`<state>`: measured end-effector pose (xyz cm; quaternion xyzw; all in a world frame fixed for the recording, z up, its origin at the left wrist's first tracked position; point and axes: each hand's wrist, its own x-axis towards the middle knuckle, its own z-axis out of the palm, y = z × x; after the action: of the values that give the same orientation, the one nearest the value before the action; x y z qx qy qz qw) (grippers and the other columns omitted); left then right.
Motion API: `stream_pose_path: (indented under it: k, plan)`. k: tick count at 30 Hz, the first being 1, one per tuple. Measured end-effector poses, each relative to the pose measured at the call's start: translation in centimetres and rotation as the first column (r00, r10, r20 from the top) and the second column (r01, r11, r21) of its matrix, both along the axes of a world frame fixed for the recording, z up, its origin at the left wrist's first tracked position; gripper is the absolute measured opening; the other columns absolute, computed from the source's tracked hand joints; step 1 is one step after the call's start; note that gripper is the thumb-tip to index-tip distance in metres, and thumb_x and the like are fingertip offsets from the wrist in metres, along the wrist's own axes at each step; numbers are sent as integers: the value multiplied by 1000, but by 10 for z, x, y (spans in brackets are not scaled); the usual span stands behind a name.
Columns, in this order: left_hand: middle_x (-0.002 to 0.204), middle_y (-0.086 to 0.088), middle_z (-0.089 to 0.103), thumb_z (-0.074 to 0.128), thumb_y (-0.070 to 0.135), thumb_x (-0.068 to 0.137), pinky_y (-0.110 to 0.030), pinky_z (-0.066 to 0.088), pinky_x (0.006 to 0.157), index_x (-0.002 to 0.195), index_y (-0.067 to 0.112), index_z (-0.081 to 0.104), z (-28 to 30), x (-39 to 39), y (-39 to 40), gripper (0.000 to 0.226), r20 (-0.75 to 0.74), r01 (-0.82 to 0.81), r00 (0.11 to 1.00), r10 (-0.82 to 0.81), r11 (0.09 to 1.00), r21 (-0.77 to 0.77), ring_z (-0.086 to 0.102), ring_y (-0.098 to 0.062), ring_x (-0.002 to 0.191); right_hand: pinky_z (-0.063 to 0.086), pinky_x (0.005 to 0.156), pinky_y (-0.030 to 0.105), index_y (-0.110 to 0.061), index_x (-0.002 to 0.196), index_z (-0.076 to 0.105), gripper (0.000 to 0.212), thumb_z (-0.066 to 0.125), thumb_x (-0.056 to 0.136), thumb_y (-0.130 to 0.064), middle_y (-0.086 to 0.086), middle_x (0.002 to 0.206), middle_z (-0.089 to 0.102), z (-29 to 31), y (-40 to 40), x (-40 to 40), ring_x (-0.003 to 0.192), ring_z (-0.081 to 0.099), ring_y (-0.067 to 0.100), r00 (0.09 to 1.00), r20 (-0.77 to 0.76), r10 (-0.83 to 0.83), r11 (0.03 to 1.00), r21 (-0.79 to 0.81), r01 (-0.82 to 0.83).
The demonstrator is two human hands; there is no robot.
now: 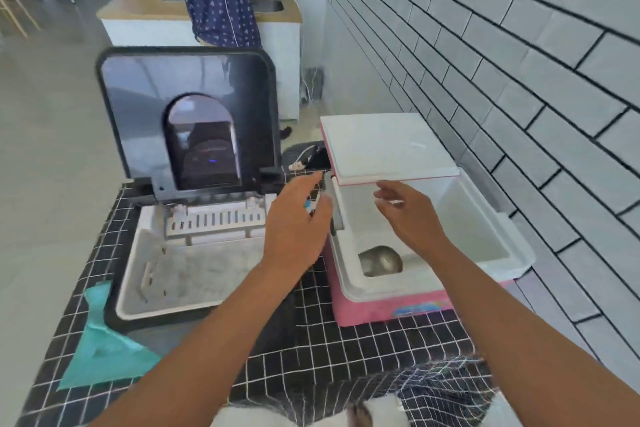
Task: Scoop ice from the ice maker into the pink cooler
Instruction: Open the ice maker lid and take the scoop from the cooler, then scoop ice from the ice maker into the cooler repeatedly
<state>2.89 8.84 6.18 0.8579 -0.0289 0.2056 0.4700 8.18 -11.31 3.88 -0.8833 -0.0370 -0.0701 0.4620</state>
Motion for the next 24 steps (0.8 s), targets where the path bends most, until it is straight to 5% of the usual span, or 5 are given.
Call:
stream_pose_path:
  k: [5,9,12,18,24]
  plan:
    - [112,-4,58,54,34,91,-29,45,82,117,15,59,-34,36,-57,32,-320,46,947,19,980,193,55,-18,104,41,80,9,-22,115,67,28,65,88,-20,-13,95,68,-21,-62,37,89,62,1,991,-89,101,990,-93,-109]
    - [142,-17,41,57,41,90,-45,41,102,148,5,23,-64,43,-81,77,-511,-63,835,203,959,278,44,-33,127,38,78,4,-25,118,65,31,63,87,-22,-18,94,64,-50,-106,65,86,58,-4,965,-191,181,954,-205,-220]
    - [153,-16,27,54,31,94,-43,40,100,154,8,-1,-74,41,-92,85,-527,-93,810,255,945,315,43,-35,128,42,86,19,-26,119,64,32,63,87,-24,-18,93,64,-73,-130,81,92,58,4,922,-309,235,903,-280,-324]
    - [154,-10,29,49,19,97,-30,35,90,155,14,5,-79,44,-94,73,-504,-170,815,285,950,263,45,-31,127,42,86,21,-19,120,64,42,74,80,-24,-8,95,63,-117,-143,113,93,58,12,794,-502,343,726,-395,-563]
    - [153,-9,33,51,22,96,-31,34,106,155,16,10,-82,42,-93,72,-478,-197,822,310,942,273,39,-26,135,43,78,24,-22,114,66,43,78,73,-28,-5,106,60,-152,-126,126,90,51,11,636,-675,374,445,-471,-761]
